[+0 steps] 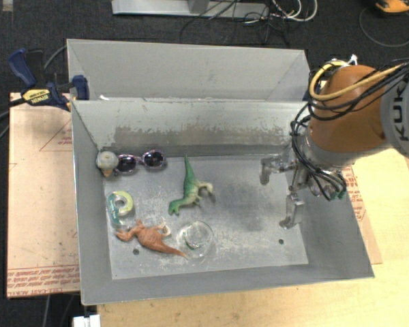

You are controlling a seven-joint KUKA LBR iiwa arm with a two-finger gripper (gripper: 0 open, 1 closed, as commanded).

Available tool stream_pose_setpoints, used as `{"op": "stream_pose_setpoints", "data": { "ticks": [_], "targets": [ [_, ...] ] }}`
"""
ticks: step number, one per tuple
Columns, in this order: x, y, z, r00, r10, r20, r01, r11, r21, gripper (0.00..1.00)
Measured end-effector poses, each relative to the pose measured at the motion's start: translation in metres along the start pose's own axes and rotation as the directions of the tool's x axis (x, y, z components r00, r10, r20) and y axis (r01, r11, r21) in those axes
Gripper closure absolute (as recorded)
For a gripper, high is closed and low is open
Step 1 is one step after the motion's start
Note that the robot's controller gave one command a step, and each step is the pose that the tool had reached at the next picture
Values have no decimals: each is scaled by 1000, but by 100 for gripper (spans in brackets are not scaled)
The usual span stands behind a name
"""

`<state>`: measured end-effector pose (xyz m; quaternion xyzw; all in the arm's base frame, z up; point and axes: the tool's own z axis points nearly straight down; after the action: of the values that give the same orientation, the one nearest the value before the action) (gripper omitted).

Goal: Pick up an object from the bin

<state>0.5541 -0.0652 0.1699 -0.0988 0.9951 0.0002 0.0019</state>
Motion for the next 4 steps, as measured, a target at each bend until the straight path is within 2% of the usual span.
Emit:
{"op": "stream_pose_setpoints", "data": {
  "ticks": [1, 2, 3, 4],
  "targets": [
    [-53, 49, 68, 988, 153, 5, -153, 988, -4, 0],
    [-51, 47, 66, 988, 152, 4, -152, 988, -3, 0],
    [-45, 130, 10, 992, -124, 7, 124, 992, -3, 0],
    [-14, 147, 87, 992, 129, 14, -129, 992, -5, 0]
  ]
}}
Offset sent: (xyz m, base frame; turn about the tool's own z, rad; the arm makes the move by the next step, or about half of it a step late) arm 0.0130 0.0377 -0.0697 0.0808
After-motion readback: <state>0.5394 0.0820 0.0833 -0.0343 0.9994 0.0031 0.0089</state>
